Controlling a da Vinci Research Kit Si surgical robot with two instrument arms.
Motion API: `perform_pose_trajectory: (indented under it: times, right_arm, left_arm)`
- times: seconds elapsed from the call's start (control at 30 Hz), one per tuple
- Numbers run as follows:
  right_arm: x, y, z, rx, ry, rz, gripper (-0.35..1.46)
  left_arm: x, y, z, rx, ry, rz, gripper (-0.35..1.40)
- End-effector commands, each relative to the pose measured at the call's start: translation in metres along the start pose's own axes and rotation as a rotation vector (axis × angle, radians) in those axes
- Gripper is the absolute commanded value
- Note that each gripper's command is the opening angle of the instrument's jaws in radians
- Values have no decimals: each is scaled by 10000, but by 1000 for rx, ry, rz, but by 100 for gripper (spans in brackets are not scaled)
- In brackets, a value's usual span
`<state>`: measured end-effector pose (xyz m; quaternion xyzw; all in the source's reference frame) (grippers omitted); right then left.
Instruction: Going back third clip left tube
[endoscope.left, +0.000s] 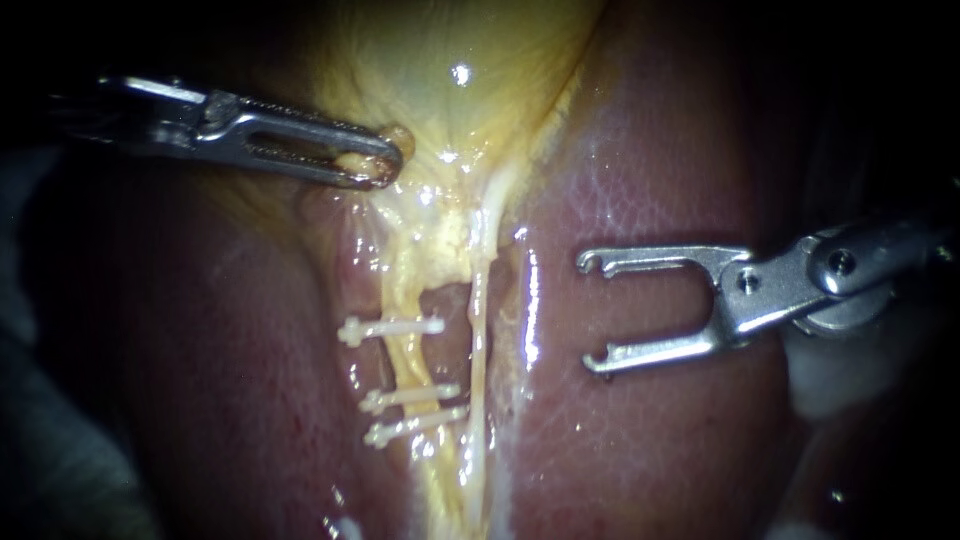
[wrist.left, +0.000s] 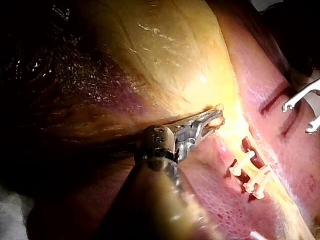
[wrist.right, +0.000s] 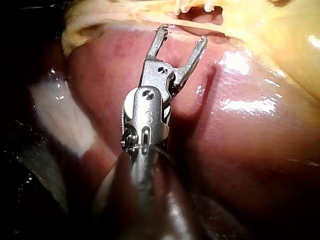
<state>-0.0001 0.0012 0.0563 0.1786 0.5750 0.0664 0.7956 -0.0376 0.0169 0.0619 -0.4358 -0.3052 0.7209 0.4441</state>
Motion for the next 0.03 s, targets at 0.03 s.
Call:
perform_pose_trajectory:
  times: [0.03]
  right_arm:
    - [0,0,0,0,0,0,49]
  left_arm:
    - [1,1,-2,-2,-1,-1,-35]
